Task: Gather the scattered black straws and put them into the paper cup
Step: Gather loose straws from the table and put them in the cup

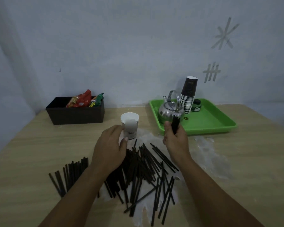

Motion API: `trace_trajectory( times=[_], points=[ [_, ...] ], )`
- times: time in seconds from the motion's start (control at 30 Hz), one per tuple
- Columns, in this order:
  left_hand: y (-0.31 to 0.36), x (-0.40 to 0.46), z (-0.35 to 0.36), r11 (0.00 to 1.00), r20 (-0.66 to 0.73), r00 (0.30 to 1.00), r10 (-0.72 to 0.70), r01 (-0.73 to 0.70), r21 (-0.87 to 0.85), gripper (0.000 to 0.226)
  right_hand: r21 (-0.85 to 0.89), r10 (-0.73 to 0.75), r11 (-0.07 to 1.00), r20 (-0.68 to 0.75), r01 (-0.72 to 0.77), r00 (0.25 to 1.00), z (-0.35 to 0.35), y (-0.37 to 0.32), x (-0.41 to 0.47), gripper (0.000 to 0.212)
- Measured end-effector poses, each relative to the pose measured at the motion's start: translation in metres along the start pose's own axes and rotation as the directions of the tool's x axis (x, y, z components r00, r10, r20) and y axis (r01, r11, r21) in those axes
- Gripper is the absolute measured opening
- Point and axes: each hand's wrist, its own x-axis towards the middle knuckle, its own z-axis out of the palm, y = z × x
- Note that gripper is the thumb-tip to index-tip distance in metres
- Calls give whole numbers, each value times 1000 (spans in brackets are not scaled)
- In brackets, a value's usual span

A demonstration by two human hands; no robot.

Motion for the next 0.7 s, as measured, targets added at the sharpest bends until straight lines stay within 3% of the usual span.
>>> trace_trajectory(
  times=[0.17, 0.33, 0.53, 0.7],
  points=[
    [-17, 19, 4, 991, 127, 984, 127, -132, 34, 67, 263, 23, 965, -38, -12, 999, 58, -31, 29, 32],
    [-26, 24, 11, 994, 188, 978, 85, -97, 53, 74, 388, 30, 921, -103, 12, 994, 104, -46, 59, 34],
    [-30, 25, 12, 997, 183, 980, 78, -79, 1, 74, 95, 38, 995, -62, -32, 997, 124, -21, 67, 45],
    [-28, 27, 10, 997, 160, 984, 80, -81, 2, 67, -41, 103, 994, -12, -103, 995, 125, -2, 62, 45]
  ],
)
